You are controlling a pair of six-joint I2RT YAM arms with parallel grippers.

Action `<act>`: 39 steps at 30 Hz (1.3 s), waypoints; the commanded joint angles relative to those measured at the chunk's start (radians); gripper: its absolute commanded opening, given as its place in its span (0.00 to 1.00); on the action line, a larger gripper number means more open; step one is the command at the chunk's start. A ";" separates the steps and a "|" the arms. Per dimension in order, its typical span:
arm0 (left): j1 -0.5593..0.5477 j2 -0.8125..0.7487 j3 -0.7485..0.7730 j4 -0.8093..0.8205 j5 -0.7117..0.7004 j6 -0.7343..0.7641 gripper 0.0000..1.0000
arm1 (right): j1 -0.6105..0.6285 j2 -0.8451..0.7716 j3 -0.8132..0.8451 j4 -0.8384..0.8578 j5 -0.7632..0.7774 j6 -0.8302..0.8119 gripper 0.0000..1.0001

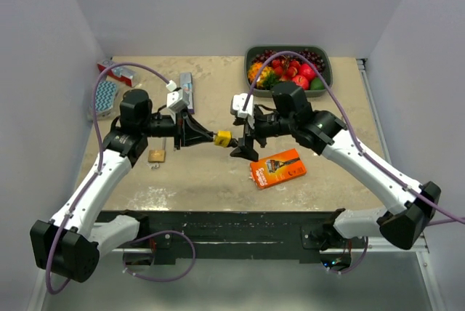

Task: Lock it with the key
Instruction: Lock the lock.

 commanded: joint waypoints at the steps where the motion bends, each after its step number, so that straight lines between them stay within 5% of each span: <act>1: -0.012 -0.002 0.081 0.066 0.052 -0.047 0.00 | 0.001 0.038 0.053 0.034 -0.107 0.057 0.99; 5: -0.021 -0.017 0.071 0.114 0.052 -0.085 0.00 | 0.003 0.030 0.018 0.132 -0.135 0.104 0.93; 16: -0.046 -0.023 0.047 0.194 0.043 -0.133 0.00 | 0.003 0.053 0.025 0.136 -0.166 0.106 0.49; 21: -0.046 -0.026 0.039 0.206 0.032 -0.144 0.00 | 0.004 0.070 0.039 0.097 -0.166 0.093 0.46; 22: -0.046 -0.026 0.038 0.211 0.030 -0.147 0.00 | 0.004 0.071 0.044 0.091 -0.174 0.092 0.38; 23: -0.046 -0.026 0.035 0.211 0.029 -0.147 0.00 | 0.004 0.074 0.047 0.078 -0.178 0.083 0.18; 25: -0.046 -0.017 0.038 0.182 0.032 -0.125 0.00 | 0.004 0.079 0.053 0.067 -0.178 0.078 0.00; 26: -0.046 -0.011 0.060 0.139 0.033 -0.099 0.05 | 0.003 0.081 0.053 0.064 -0.177 0.080 0.00; 27: -0.044 0.012 0.076 0.084 0.052 -0.063 0.24 | 0.003 0.078 0.054 0.064 -0.174 0.081 0.00; 30: -0.043 0.043 0.136 -0.116 0.038 0.109 0.43 | 0.001 0.074 0.056 0.059 -0.172 0.086 0.00; 34: -0.043 0.029 0.157 -0.257 0.000 0.264 0.44 | -0.014 0.068 0.056 0.056 -0.178 0.100 0.00; 39: -0.043 0.006 0.131 -0.250 -0.020 0.274 0.38 | -0.020 0.073 0.060 0.051 -0.212 0.093 0.00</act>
